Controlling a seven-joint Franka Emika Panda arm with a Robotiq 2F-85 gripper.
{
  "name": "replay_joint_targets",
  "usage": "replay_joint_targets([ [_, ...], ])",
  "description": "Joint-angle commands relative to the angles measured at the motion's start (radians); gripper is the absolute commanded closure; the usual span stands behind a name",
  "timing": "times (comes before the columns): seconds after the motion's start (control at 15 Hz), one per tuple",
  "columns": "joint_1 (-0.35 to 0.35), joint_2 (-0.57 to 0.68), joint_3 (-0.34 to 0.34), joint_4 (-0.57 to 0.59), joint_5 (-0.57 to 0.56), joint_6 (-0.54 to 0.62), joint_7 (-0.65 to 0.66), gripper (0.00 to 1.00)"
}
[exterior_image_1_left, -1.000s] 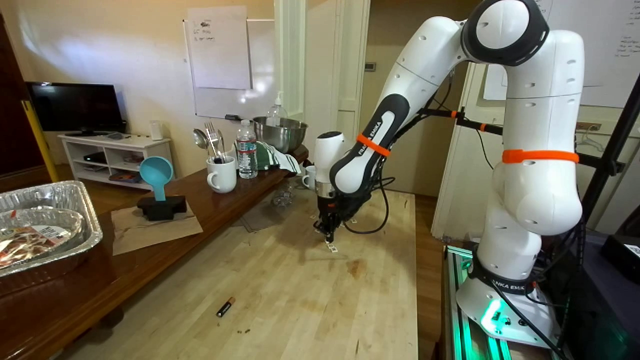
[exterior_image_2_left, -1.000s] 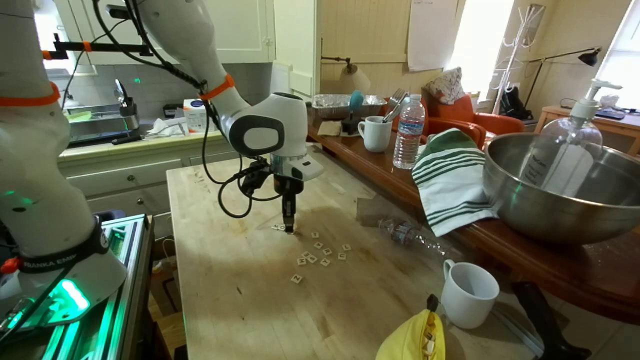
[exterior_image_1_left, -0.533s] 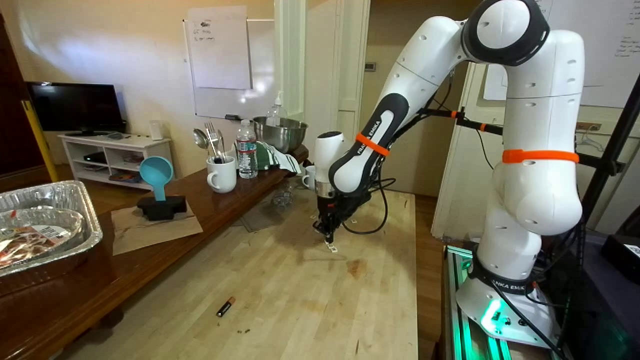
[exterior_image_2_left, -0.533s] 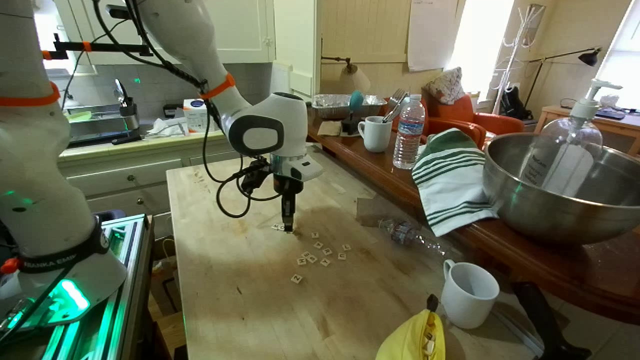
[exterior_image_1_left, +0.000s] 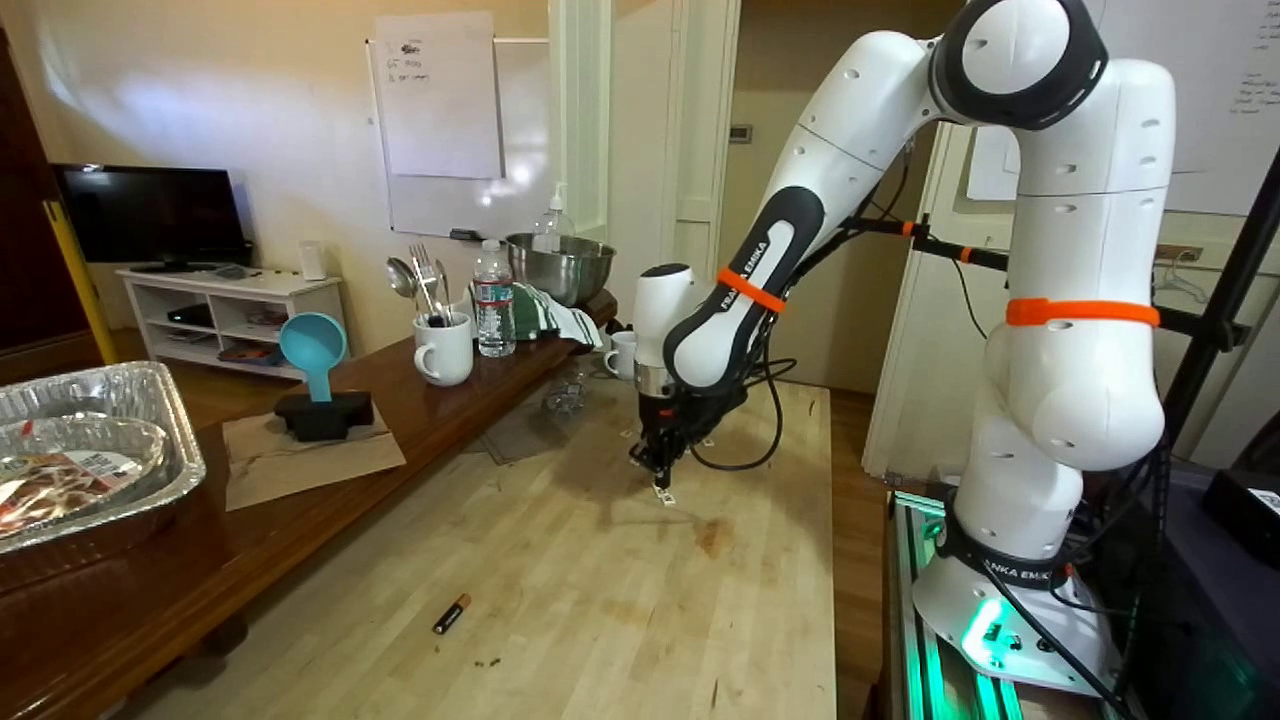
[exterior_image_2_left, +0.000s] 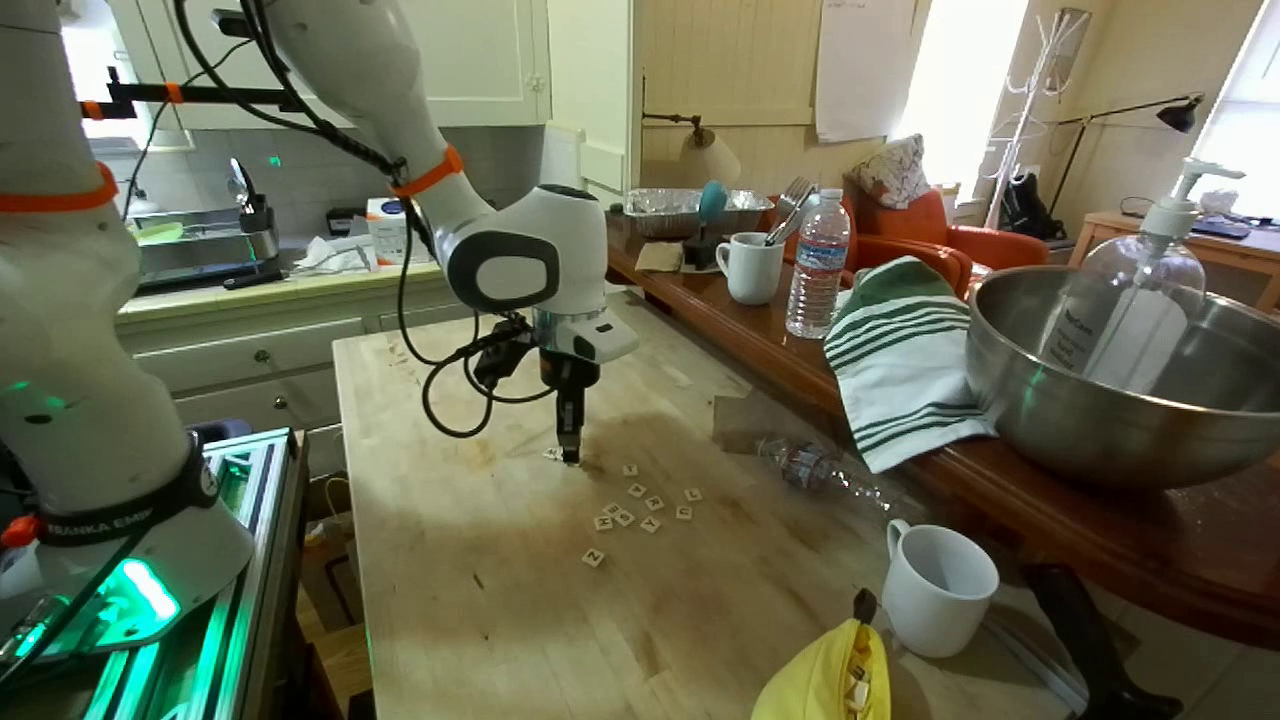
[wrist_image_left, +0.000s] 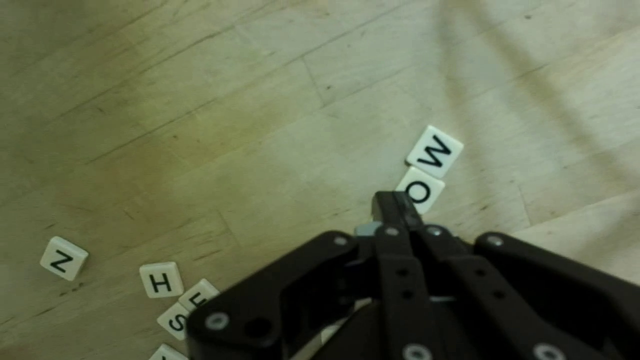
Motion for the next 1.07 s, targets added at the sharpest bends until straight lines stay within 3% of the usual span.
replay_joint_targets([
  [0.0,-0.005,-0.036,0.003,-0.05,0.0,0.039,0.006,1.0],
  [0.6,-0.011,-0.058,0.007,-0.078,0.023,0.127,-0.014,1.0],
  [1.0,-0.017,-0.091,0.015,-0.074,0.01,0.082,-0.109,1.0],
])
